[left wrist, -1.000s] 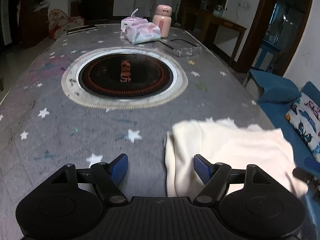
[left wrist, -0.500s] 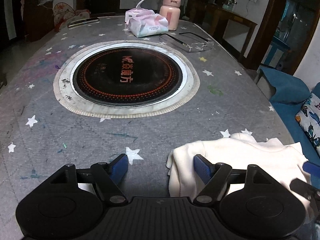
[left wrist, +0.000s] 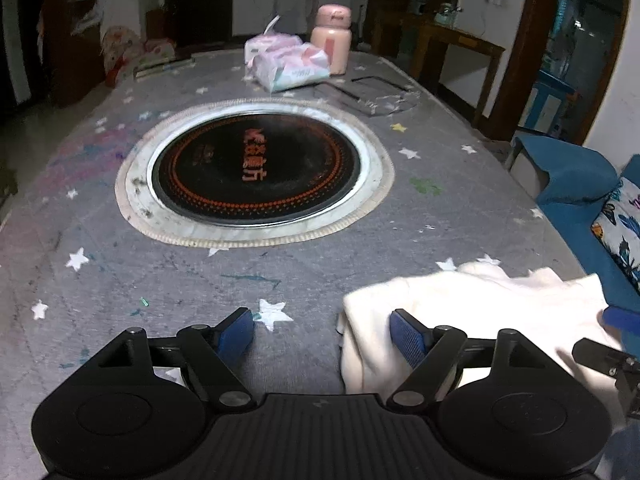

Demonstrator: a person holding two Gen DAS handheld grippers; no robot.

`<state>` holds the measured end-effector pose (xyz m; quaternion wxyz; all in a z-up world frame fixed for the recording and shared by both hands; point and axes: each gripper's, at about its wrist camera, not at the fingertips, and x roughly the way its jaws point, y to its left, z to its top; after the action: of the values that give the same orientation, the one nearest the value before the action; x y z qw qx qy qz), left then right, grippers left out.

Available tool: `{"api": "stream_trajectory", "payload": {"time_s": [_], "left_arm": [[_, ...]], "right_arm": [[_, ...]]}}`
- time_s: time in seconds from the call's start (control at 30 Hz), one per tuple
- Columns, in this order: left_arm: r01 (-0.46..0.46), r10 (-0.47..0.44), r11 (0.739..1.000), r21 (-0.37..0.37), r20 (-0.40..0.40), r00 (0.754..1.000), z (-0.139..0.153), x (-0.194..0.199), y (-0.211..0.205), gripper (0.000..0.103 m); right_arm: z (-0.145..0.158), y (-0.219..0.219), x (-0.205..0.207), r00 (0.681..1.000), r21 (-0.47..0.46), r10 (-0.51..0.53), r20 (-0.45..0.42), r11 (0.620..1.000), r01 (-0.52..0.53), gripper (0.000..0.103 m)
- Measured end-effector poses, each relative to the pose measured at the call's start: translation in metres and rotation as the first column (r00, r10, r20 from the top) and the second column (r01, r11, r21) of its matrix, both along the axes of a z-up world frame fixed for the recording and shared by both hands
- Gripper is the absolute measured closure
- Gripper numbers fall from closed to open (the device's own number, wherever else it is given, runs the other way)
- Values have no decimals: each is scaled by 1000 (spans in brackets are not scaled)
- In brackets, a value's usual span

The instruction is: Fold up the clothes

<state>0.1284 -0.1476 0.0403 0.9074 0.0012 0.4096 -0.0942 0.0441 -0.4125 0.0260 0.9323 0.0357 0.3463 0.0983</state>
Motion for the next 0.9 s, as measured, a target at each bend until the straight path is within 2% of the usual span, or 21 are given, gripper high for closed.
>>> {"api": "stream_trajectory", "payload": {"time_s": [0.13, 0.3, 0.4, 0.57, 0.73, 0.9], "left_arm": [[24, -24, 1000, -5, 11, 1000, 5, -20, -2, 20], [46, -45, 999, -6, 32, 998, 9, -45, 1, 9], [60, -60, 998, -9, 47, 997, 12, -60, 2, 8], [82, -81, 997, -4, 89, 993, 17, -85, 2, 0], [92, -92, 996, 8, 116, 989, 20, -105, 2, 0], [103, -104, 995, 15, 109, 989, 18, -122, 1, 0]], "right_arm": [[5, 2, -15, 1000, 3, -8, 6, 1000, 8, 14], [8, 7, -36, 999, -7, -30, 24, 1000, 30, 7], [10, 10, -48, 998, -17, -43, 38, 999, 44, 0], [12, 15, -68, 996, -26, -68, 63, 997, 70, 0], [12, 20, -84, 993, -25, -86, 79, 996, 88, 0], [12, 26, -98, 990, -28, -95, 101, 995, 98, 0]]}}
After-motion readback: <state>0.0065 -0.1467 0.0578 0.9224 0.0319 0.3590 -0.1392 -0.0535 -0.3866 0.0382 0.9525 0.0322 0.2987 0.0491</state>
